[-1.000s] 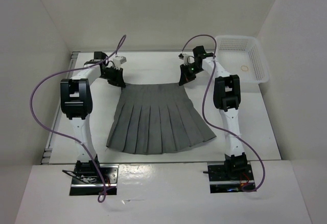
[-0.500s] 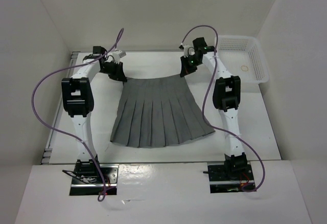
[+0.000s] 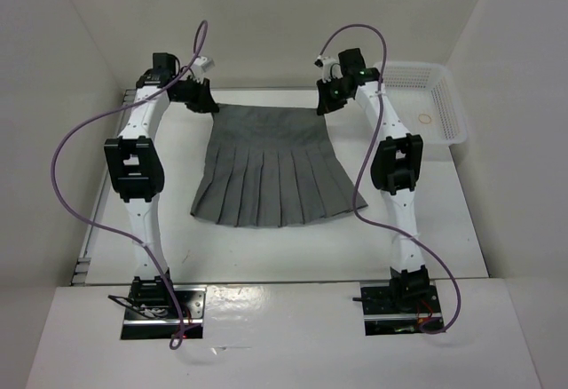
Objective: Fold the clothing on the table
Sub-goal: Fold the skirt
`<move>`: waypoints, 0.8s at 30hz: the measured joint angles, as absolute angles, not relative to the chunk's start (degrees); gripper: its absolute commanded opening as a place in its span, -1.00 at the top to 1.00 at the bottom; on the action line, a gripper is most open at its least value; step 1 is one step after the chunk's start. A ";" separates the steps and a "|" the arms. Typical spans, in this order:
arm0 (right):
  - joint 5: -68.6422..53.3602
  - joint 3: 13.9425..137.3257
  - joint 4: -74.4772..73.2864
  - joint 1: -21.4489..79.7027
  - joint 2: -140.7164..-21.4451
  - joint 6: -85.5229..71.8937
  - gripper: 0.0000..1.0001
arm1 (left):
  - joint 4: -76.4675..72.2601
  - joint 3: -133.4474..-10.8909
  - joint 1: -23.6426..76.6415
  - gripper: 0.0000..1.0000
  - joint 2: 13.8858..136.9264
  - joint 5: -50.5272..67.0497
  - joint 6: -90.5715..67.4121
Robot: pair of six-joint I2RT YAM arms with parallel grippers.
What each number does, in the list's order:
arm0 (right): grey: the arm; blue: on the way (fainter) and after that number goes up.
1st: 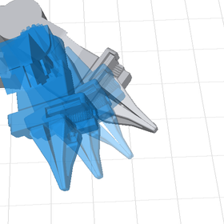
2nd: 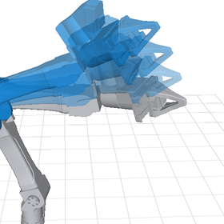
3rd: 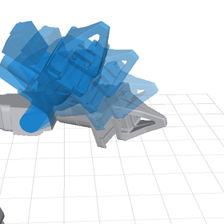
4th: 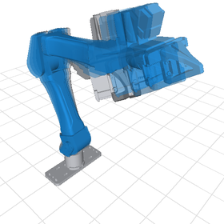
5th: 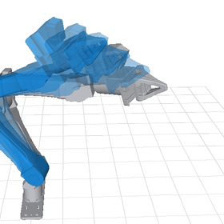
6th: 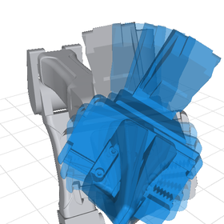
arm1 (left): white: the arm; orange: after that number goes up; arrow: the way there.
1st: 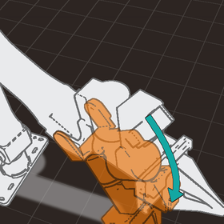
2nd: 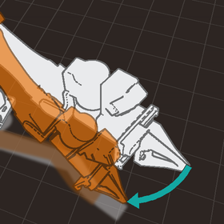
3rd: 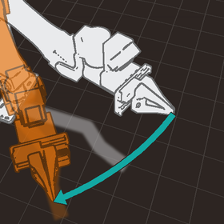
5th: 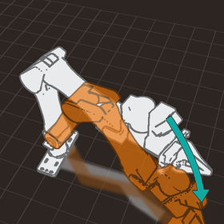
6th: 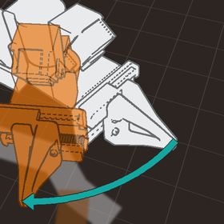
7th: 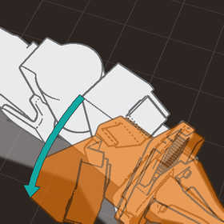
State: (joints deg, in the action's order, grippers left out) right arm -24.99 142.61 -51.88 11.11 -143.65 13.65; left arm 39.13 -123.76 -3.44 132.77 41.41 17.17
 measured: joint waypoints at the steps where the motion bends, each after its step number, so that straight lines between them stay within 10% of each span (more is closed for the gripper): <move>1: -24.49 142.61 -51.86 11.11 -143.26 13.41 1.00 | 39.35 -125.08 -3.42 0.92 132.77 41.45 16.86; 10: -20.16 142.80 -51.46 11.40 -138.17 11.97 1.00 | 40.42 -130.10 -3.01 0.95 132.29 41.25 16.14; 24: -19.03 131.92 -50.57 12.62 -122.37 12.82 1.00 | 31.70 -106.17 -1.58 1.00 112.66 35.48 14.68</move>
